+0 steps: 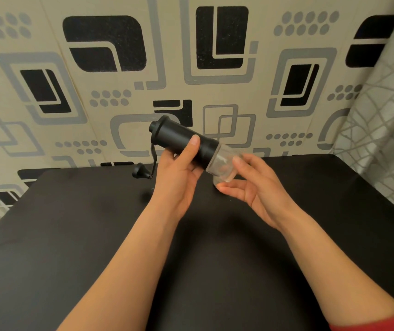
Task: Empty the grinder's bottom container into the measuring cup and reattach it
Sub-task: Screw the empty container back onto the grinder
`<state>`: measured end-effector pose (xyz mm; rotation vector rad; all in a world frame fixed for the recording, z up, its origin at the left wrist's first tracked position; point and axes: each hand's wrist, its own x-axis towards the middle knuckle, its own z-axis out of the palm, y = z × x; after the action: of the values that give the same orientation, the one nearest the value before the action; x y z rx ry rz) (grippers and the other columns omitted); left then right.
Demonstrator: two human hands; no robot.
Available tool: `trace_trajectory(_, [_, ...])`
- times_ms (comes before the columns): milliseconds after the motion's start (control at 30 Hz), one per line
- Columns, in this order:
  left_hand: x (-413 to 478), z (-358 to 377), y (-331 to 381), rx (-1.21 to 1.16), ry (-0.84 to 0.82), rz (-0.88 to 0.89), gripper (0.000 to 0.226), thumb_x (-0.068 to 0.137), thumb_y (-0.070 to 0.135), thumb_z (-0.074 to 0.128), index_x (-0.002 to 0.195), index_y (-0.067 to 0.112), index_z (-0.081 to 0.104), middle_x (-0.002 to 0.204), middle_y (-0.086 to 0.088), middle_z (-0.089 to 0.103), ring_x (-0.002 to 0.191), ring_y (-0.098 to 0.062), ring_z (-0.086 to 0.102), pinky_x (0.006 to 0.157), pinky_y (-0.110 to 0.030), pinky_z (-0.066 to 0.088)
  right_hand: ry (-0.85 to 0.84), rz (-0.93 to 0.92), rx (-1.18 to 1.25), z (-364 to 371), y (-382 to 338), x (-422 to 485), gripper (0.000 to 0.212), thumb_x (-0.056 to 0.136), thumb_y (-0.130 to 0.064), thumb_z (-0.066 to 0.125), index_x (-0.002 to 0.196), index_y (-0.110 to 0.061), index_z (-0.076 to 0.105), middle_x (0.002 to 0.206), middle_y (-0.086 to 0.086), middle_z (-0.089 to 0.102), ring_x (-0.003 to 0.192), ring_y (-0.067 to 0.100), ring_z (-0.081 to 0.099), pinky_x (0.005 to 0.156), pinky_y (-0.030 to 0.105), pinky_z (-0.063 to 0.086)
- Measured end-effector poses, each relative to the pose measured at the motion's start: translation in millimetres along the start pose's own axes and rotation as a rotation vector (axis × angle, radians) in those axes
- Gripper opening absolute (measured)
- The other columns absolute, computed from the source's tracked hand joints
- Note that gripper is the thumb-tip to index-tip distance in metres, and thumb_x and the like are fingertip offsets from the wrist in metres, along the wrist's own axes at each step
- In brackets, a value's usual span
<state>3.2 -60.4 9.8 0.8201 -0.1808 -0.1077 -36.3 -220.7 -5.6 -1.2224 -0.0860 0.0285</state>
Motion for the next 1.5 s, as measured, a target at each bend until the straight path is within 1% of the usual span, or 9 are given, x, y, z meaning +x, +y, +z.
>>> trace_trajectory(100, [-0.5,-0.2,0.1,0.006,-0.009,0.003,0.045,0.085,0.014,0.066,0.126,0.002,0.05,0.124,-0.02,0.062,0.114,-0.031,0.065,0.097,-0.045,0.052,0.025,0.002,-0.035,0.0,-0.2,0.5,0.059,0.078,-0.032,0.073,0.128,-0.011,0.052,0.121,0.023,0.065,0.087,0.029,0.075,0.071,0.028,0.06])
trace_trajectory(233, [-1.1,1.4,0.6,0.021,-0.016,0.001,0.048,0.087,0.014,0.065,0.13,0.0,0.048,0.122,-0.02,0.063,0.114,-0.03,0.065,0.096,-0.043,0.052,0.021,0.041,-0.066,0.3,-1.3,1.5,0.059,0.083,-0.047,0.063,0.124,-0.005,0.058,0.106,0.025,0.071,0.075,0.022,0.074,0.066,0.026,0.06])
trace_trajectory(467, [-1.2,0.5,0.6,0.047,-0.011,0.006,0.05,0.091,0.011,0.063,0.135,-0.001,0.044,0.128,-0.022,0.06,0.116,-0.03,0.064,0.099,-0.045,0.051,0.016,0.042,-0.063,-0.8,0.0,3.1,0.061,0.085,-0.051,0.058,0.129,-0.009,0.061,0.124,0.018,0.069,0.108,0.029,0.072,0.088,0.036,0.06])
trace_trajectory(700, [-2.6,2.3,0.7,0.059,-0.013,0.003,0.056,0.09,0.013,0.064,0.139,-0.002,0.04,0.135,-0.026,0.055,0.119,-0.031,0.062,0.102,-0.048,0.048,0.013,0.019,-0.03,1.3,-1.7,1.5,0.065,0.087,-0.055,0.053,0.135,-0.012,0.054,0.125,0.024,0.065,0.099,0.033,0.074,0.071,0.03,0.06])
trace_trajectory(900, [-3.9,2.7,1.8,0.069,-0.004,0.005,0.051,0.092,0.011,0.061,0.137,-0.002,0.042,0.135,-0.027,0.055,0.118,-0.033,0.062,0.1,-0.047,0.049,0.003,-0.018,-0.061,-1.8,-0.3,0.5,0.052,0.08,-0.033,0.072,0.125,-0.009,0.062,0.124,0.023,0.064,0.085,0.025,0.073,0.069,0.026,0.059])
trace_trajectory(1133, [-5.3,5.1,2.2,0.08,-0.01,-0.001,0.05,0.091,0.012,0.063,0.135,-0.003,0.043,0.133,-0.027,0.056,0.118,-0.032,0.063,0.101,-0.047,0.049,0.026,0.009,-0.072,-0.9,-0.7,3.1,0.064,0.083,-0.053,0.06,0.128,-0.008,0.053,0.103,0.026,0.07,0.066,0.021,0.071,0.06,0.026,0.06])
trace_trajectory(1233, [-5.8,5.6,2.5,0.077,-0.003,-0.003,0.053,0.089,0.013,0.064,0.135,-0.003,0.043,0.132,-0.025,0.057,0.117,-0.031,0.063,0.102,-0.048,0.048,0.026,0.015,-0.085,0.1,-1.4,3.2,0.066,0.082,-0.057,0.058,0.127,-0.009,0.054,0.102,0.026,0.072,0.071,0.023,0.073,0.062,0.027,0.06])
trace_trajectory(1367, [-5.4,4.5,2.0,0.092,0.008,-0.006,0.05,0.092,0.011,0.062,0.137,-0.002,0.043,0.133,-0.025,0.057,0.118,-0.031,0.063,0.102,-0.048,0.047,-0.002,0.015,-0.049,-0.6,-0.9,1.6,0.065,0.085,-0.05,0.059,0.132,-0.007,0.055,0.121,0.023,0.068,0.096,0.034,0.073,0.077,0.035,0.062])
trace_trajectory(1500, [-5.4,4.7,2.5,0.094,0.012,-0.005,0.049,0.093,0.01,0.061,0.137,-0.002,0.042,0.133,-0.025,0.057,0.117,-0.031,0.063,0.101,-0.048,0.048,0.019,-0.013,-0.084,0.1,-0.5,0.3,0.062,0.08,-0.041,0.071,0.129,-0.007,0.056,0.122,0.022,0.066,0.084,0.027,0.074,0.071,0.029,0.06])
